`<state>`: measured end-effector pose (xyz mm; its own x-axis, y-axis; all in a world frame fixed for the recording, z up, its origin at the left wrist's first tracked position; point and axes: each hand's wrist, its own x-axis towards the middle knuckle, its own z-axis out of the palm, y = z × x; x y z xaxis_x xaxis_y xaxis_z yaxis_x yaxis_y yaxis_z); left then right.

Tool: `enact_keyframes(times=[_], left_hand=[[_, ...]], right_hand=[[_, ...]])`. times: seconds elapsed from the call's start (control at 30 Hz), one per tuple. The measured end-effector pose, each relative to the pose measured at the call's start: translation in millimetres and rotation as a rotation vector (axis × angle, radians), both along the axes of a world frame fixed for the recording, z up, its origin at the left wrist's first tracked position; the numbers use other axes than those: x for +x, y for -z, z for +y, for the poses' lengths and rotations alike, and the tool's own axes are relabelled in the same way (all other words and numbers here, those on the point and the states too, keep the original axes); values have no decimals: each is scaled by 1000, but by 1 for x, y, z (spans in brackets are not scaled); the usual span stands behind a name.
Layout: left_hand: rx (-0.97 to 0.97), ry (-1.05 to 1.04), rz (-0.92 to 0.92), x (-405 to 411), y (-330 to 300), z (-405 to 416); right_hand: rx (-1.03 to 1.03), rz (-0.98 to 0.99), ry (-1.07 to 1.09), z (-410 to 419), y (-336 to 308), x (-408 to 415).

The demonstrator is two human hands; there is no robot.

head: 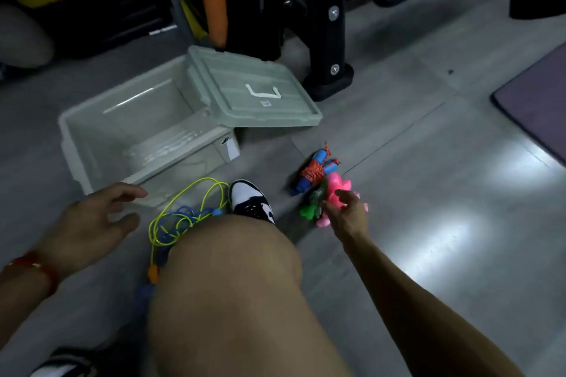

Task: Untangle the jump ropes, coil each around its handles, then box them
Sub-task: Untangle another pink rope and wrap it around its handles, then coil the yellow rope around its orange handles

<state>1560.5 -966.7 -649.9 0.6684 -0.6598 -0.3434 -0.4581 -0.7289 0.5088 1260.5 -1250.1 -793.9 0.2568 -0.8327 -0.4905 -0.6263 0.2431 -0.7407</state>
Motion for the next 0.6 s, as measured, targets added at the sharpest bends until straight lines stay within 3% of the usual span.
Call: enact_keyframes(times=[0.2, 0.33, 0.4, 0.47, 0.6], left_hand=[[50, 96, -21, -19, -76, 36], [1, -2, -34, -33, -80, 74], [209, -23, -48, -36, -68, 94], [433, 12, -20, -39, -62, 107], [416, -2, -4, -36, -56, 129]], right_hand=[[-305, -95, -432, -30, -113, 72], [-356, -200, -1084, -9, -199, 164], [-397, -53, -1411, 20, -217, 205], [-571, 192, -1693, 54, -215, 233], [-624, 552, -2018, 119, -150, 261]])
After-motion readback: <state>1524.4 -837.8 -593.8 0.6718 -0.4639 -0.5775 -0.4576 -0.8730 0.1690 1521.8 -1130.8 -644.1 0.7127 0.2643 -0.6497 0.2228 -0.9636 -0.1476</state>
